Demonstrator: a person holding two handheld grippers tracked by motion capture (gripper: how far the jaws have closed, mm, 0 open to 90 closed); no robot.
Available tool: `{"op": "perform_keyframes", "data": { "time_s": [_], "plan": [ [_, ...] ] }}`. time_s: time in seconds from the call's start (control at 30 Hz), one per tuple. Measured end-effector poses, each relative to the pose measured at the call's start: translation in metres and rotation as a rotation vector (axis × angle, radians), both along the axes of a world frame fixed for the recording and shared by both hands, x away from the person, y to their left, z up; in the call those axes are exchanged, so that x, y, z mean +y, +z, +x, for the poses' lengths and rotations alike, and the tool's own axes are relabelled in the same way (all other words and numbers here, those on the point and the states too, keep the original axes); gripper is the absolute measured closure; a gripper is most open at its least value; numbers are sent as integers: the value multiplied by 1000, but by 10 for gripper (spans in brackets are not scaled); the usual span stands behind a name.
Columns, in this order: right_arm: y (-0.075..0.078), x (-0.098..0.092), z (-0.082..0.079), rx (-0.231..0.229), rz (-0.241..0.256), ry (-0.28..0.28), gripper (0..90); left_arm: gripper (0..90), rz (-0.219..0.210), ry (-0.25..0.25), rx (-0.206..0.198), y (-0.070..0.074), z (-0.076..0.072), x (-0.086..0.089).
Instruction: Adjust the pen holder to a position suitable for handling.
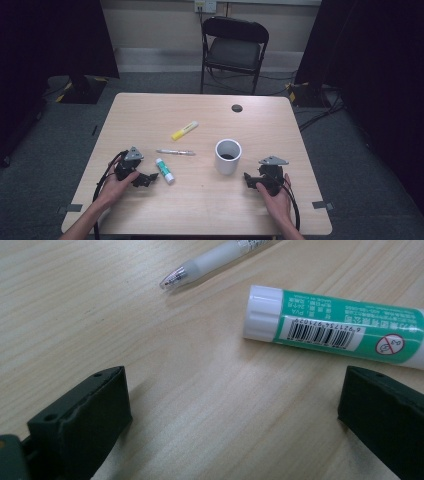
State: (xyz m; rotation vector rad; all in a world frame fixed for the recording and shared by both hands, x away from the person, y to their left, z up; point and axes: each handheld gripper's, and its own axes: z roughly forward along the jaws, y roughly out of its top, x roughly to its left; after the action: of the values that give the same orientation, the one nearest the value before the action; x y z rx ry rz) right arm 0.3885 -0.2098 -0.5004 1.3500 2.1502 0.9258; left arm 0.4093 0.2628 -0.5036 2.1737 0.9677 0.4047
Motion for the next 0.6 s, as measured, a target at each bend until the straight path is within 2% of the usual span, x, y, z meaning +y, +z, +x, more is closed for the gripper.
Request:
{"op": "perform_keyframes", "data": {
  "time_s": [0.27,0.37,0.43,0.53,0.6],
  "plan": [
    [1,1,-3,7,-2,-11,122,0,0,0,0,0,0,0],
    [5,1,-5,40,-9,32,145,0,0,0,0,0,0,0],
    [7,2,-7,46,11,54,164,0,0,0,0,0,0,0],
    [14,3,-13,27,25,104,186,0,0,0,0,0,0,0],
    [21,4,-15,11,26,113,214,0,-1,1,0,0,0,0]
  ]
}}
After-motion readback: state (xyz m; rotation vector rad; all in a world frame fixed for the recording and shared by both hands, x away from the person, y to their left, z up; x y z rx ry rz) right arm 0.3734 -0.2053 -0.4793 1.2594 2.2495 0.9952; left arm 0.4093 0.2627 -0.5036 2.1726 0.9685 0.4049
